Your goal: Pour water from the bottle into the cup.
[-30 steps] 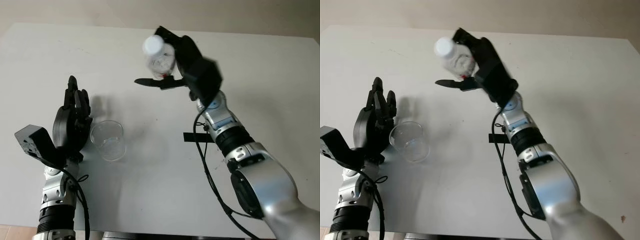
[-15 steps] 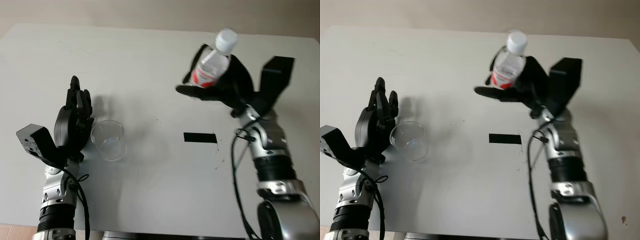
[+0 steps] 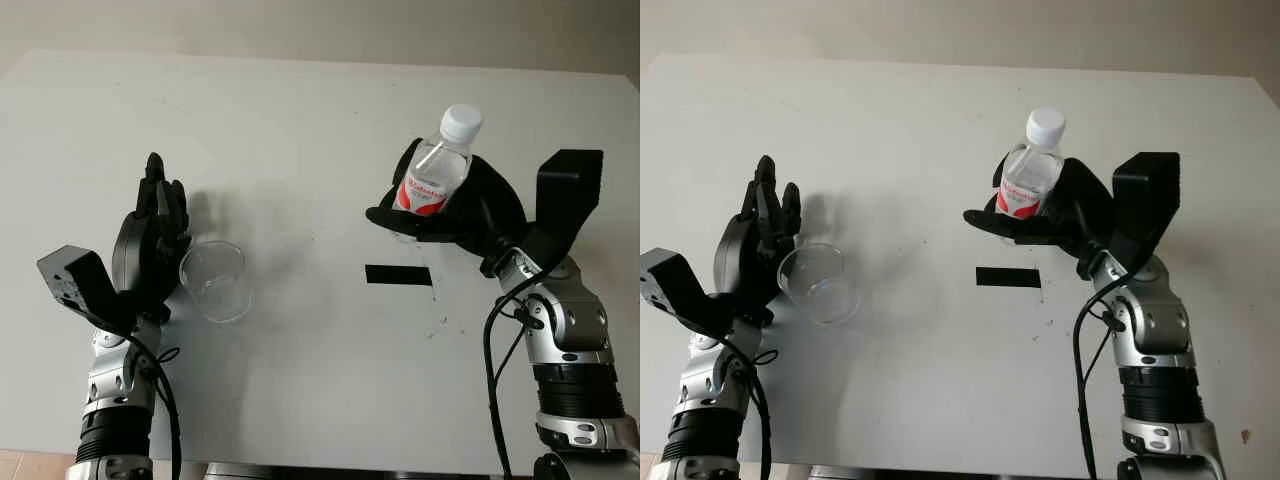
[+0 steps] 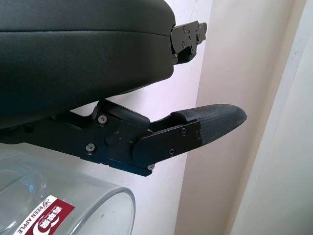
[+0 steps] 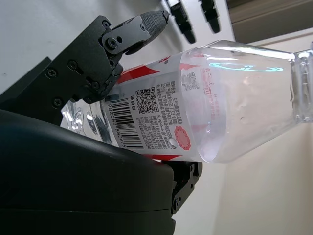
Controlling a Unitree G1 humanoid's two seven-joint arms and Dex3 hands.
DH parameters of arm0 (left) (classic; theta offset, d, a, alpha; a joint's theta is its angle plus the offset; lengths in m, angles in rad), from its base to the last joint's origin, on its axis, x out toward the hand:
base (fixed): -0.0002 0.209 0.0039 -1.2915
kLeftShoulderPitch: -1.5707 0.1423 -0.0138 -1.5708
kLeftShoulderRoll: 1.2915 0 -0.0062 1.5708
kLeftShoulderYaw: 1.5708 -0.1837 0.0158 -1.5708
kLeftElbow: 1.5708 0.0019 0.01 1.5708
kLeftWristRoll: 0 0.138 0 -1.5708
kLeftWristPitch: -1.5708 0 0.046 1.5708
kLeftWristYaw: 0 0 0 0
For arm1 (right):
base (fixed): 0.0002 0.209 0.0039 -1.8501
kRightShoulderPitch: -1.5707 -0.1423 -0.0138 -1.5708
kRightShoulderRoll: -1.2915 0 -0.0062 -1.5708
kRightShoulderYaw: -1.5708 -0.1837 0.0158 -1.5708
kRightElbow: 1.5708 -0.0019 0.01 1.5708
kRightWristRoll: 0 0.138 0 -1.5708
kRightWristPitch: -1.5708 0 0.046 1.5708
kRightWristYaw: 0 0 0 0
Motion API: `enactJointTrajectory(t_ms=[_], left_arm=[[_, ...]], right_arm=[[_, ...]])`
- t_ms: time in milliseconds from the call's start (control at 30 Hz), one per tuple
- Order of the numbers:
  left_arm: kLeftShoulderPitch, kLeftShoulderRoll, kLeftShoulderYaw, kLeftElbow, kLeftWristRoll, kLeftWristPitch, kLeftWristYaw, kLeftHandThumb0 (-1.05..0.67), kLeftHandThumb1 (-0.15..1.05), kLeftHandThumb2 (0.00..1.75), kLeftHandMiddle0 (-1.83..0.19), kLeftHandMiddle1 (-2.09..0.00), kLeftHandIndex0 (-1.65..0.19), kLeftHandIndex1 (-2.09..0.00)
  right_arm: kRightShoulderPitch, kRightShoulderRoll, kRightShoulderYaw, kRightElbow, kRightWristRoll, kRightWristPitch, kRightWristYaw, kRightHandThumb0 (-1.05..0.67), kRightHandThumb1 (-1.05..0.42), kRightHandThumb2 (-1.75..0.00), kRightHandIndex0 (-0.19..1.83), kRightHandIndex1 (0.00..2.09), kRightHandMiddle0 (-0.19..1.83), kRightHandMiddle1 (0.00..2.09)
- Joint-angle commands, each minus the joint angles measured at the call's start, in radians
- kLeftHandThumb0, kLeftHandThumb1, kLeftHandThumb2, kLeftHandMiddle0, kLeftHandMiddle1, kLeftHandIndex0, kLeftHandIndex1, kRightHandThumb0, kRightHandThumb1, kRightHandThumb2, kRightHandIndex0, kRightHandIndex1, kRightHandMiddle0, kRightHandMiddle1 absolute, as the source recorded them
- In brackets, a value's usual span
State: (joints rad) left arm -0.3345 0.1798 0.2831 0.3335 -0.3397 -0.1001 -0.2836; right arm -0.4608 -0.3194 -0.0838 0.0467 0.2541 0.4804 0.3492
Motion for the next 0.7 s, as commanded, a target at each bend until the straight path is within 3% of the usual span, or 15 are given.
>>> enactJointTrajectory(t_ms=[0,667], left_arm=[[0.02,0.001,0.004,-0.016,-0.008,0.004,-0.006,-0.76,1.05,0.69,0.19,0.0,0.19,0.0],[0.033,0.026,0.009,-0.048,-0.006,0.029,-0.007,-0.78,1.05,0.67,0.19,0.0,0.19,0.0]], right_arm=[[0.013,0.013,-0.003,0.001,-0.001,0.008,-0.013,-0.4,-1.05,-0.37,1.35,2.09,0.75,2.09],[0.043,0.079,-0.025,0.156,-0.041,-0.099,-0.064,-0.4,-1.05,-0.34,1.4,2.09,0.82,2.09]])
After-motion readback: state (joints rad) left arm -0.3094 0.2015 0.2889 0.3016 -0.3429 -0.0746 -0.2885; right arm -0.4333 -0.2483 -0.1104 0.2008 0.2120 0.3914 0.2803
